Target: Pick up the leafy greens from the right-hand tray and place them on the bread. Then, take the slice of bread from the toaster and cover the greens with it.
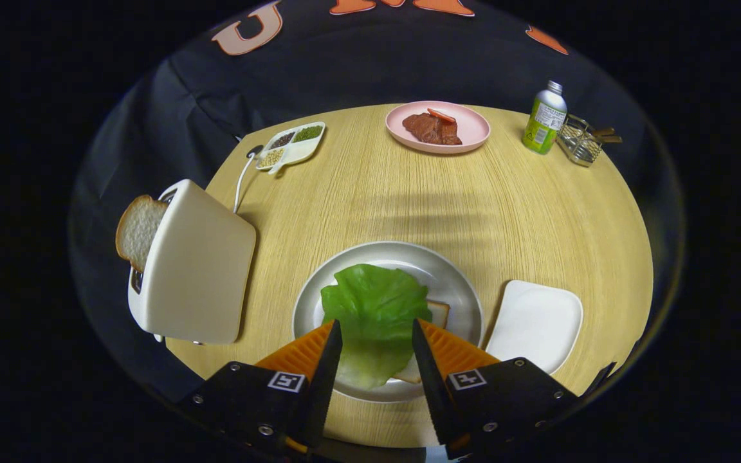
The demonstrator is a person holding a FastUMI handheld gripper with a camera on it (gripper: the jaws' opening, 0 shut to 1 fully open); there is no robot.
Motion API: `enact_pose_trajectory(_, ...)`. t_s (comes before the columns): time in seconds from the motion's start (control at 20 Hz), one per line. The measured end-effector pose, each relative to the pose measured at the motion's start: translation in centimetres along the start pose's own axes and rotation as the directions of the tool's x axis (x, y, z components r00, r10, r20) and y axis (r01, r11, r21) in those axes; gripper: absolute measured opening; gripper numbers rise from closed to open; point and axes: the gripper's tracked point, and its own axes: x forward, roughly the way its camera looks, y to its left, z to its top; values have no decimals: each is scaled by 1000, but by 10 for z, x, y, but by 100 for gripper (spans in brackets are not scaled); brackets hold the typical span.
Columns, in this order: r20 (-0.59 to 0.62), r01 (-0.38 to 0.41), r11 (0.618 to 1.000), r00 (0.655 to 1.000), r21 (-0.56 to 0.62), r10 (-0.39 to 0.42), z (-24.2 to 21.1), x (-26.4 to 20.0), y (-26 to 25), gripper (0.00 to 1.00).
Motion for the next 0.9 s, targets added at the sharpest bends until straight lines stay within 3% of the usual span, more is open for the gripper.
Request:
enact_pose_trajectory(0.1,56,-26,1000,998,-11,26,22,-19,20,68)
enact_pose_trajectory(0.35,158,-62,992,984,-111,80,78,-63,85,85)
enact_pose_trajectory(0.55,150,-110,981,980,-161,134,99,-75,150,86)
enact_pose_trajectory(0.9,66,-128,965,987,-230,146,102,-64,230,87)
